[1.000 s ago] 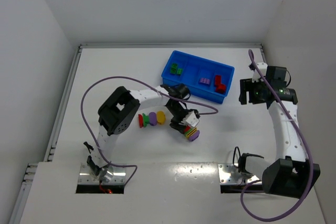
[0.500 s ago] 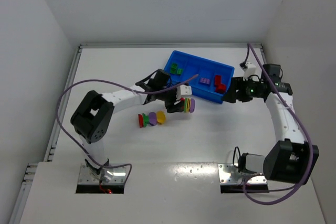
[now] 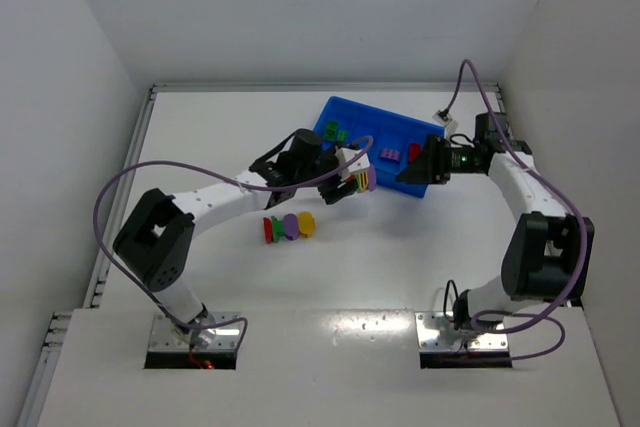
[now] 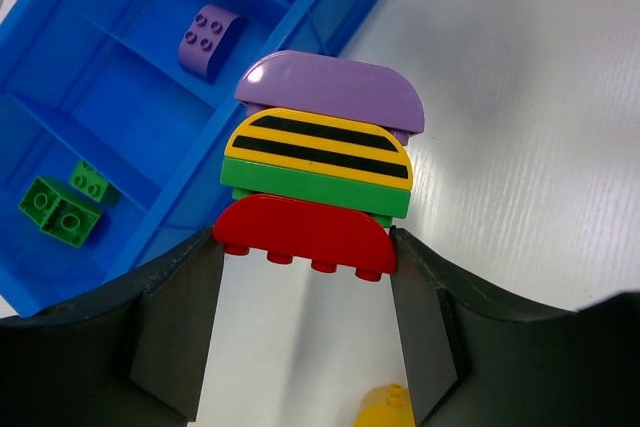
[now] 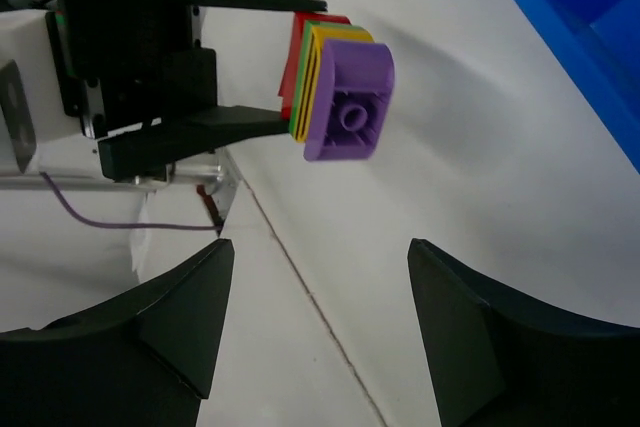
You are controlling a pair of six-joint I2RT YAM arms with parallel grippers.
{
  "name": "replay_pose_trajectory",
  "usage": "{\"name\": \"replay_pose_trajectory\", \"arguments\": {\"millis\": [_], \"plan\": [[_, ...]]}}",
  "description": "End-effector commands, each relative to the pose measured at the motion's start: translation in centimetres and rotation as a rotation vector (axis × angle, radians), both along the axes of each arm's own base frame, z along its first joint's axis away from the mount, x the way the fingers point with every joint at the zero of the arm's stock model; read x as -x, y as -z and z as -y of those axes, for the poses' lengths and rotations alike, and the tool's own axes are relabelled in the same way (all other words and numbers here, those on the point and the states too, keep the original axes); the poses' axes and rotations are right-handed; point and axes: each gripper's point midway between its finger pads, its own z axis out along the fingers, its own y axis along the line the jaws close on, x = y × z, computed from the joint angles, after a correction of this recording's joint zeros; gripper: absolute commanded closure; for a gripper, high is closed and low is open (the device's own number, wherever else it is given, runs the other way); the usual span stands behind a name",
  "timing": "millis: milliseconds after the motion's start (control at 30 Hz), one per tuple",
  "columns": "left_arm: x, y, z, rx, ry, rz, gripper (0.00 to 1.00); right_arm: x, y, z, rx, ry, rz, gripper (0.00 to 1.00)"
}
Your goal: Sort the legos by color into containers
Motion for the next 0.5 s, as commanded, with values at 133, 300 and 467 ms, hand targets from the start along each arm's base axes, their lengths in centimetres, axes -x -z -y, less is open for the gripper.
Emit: {"name": "replay_pose_trajectory", "arguments": {"millis": [133,300,467], "plan": [[0.5,-4.8,0.9,0.098,0.019,0.095,0.77,-2.6,-3.2,-2.1,-0.044,-0.099,0.142,0.29],[1.0,-6.3,1.3,0.123,0.037,0.116,0.77,-2.8,-2.4,-2.7,-0.037,-0.119,0.125,0.29],[0.9,-7.3,1.6,0.139,0.045,0.128,0.77,-2.8,-2.5,-3.6,-0.031,-0.145,0.132,0.29]]}}
